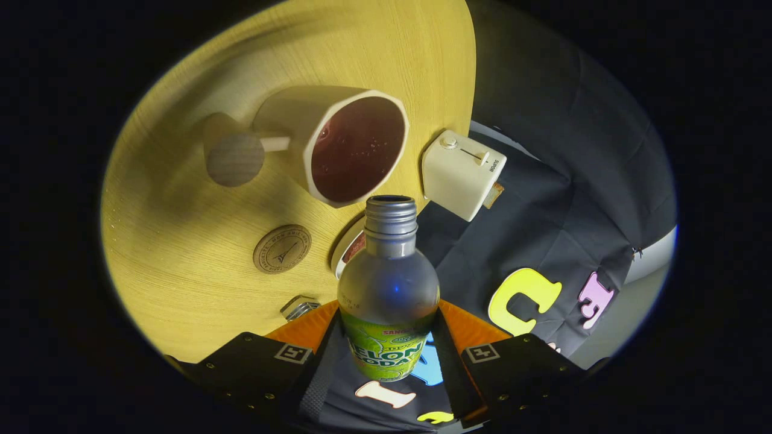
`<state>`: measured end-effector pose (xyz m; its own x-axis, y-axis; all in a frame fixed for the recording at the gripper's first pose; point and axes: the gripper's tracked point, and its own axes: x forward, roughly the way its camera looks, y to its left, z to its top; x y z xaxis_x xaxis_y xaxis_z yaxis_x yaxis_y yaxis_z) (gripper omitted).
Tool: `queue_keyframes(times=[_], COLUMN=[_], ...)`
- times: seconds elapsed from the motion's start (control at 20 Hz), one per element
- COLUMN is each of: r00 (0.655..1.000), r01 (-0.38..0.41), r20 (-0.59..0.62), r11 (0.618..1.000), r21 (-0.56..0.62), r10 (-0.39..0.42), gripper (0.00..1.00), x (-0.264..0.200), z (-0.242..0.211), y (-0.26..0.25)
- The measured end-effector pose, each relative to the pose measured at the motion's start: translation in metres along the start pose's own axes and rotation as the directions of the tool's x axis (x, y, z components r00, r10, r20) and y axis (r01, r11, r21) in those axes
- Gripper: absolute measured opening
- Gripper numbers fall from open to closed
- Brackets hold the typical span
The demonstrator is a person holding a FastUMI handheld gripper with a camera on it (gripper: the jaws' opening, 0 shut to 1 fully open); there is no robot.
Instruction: Take the bottle from table, then pour the juice into the cup, finally place the bottle on the coaster
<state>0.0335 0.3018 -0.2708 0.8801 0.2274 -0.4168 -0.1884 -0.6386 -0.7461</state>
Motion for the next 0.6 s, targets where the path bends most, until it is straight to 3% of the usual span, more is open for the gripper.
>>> queue_keyframes(times=[0.6], r00=[0.998], r01=[-0.034], r20=[0.054], r11=[0.983], r21=[0.183], r10=[0.025], gripper=[0.77], x=[-0.0001], z=[0.0029], y=[0.0086])
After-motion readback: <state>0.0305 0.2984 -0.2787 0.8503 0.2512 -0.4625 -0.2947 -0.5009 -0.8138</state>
